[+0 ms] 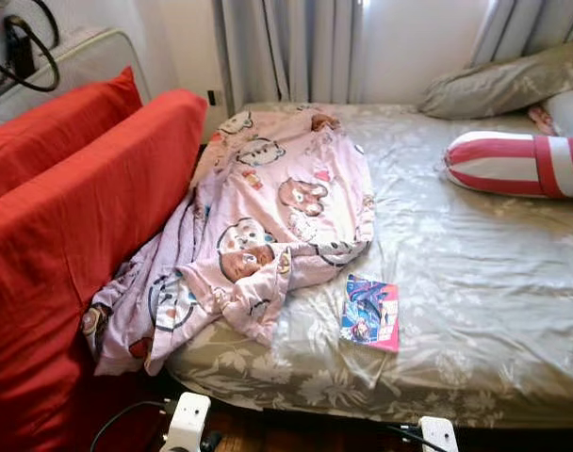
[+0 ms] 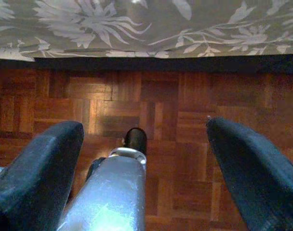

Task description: Clean up the room

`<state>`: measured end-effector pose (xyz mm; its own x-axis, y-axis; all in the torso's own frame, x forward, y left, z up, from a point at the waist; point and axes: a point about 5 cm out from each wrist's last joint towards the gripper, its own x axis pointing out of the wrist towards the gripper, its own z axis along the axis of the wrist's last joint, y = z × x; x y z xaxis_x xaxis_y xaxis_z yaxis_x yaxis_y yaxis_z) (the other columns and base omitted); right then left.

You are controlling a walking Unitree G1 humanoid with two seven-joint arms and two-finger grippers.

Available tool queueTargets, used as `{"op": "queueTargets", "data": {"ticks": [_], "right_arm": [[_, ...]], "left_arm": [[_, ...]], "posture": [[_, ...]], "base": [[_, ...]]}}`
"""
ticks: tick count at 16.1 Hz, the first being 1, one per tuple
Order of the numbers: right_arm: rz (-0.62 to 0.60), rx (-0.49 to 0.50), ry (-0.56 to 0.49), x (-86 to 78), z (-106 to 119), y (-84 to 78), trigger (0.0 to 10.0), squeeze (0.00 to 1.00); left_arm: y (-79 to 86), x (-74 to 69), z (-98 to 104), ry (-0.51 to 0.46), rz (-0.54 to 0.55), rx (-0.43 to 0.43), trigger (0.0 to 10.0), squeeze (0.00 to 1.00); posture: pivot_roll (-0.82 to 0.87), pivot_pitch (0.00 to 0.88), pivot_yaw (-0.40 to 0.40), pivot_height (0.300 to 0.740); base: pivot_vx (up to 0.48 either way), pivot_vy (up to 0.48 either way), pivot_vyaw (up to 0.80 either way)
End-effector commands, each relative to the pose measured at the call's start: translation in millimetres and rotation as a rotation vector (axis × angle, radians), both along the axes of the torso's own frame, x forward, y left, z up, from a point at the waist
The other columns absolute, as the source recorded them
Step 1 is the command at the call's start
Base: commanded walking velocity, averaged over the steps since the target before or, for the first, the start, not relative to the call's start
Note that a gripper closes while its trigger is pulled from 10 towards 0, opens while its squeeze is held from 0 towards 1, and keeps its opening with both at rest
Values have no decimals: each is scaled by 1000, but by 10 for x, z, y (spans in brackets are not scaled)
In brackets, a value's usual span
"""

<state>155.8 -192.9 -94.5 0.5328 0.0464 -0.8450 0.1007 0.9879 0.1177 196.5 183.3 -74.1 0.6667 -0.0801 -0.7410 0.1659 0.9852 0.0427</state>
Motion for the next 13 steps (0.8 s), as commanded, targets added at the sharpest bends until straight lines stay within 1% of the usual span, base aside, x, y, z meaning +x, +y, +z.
{"op": "queueTargets", "data": {"ticks": [1,3,7,13], "right_arm": [[-15,-1,9,-18,-8,-6,10000,0],[-7,-6,9,-17,-7,-6,10000,0],[-5,-26,9,-13,-5,-19,10000,0],[-18,-19,0,-9,-2,-19,10000,0]], "left_arm": [[37,-30,-10,5,1,9,10000,0],[41,-31,-11,5,5,9,10000,0],[37,-28,-11,6,8,9,10000,0],[38,-36,-14,9,7,9,10000,0]], "posture": [[31,0,11,740],[31,0,11,740],[35,0,10,740],[32,0,9,740]], "base": [[0,-319,-781],[0,-322,-750],[0,-322,0],[0,-319,0]]}}
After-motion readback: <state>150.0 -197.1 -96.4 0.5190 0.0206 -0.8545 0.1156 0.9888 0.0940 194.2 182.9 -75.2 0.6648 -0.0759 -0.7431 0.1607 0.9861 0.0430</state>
